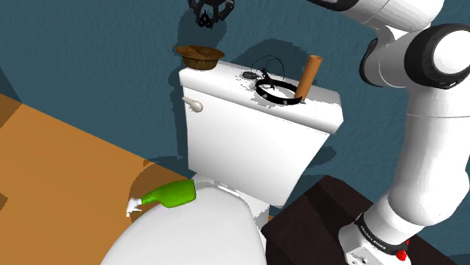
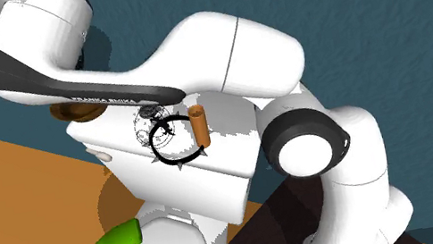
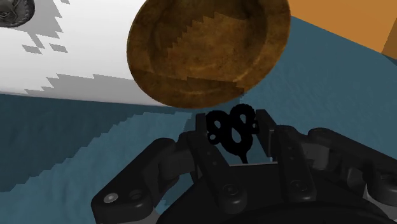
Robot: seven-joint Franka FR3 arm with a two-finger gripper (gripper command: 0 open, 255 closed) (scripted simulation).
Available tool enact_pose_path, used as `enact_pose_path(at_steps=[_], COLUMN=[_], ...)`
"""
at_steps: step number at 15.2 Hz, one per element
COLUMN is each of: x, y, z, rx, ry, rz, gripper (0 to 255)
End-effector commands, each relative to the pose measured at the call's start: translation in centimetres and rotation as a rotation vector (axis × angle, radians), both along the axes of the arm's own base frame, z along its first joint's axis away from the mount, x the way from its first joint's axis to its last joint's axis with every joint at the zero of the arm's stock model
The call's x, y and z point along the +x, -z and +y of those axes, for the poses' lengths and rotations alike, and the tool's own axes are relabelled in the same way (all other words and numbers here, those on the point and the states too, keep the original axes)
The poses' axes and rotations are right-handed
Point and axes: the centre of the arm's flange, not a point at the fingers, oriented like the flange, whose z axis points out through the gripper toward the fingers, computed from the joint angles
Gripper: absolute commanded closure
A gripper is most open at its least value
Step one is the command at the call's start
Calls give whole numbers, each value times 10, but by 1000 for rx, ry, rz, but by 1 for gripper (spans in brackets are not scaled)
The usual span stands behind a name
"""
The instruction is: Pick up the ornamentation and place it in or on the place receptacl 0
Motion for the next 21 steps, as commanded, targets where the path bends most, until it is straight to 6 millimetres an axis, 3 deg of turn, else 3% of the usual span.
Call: enact_pose_path(at_steps=[1, 13, 21], x=[12, 12, 12], y=[9, 73, 73], z=[5, 5, 5], rx=[-6, -6, -6], ry=[5, 5, 5], rz=[1, 1, 1], gripper=[255, 255, 255])
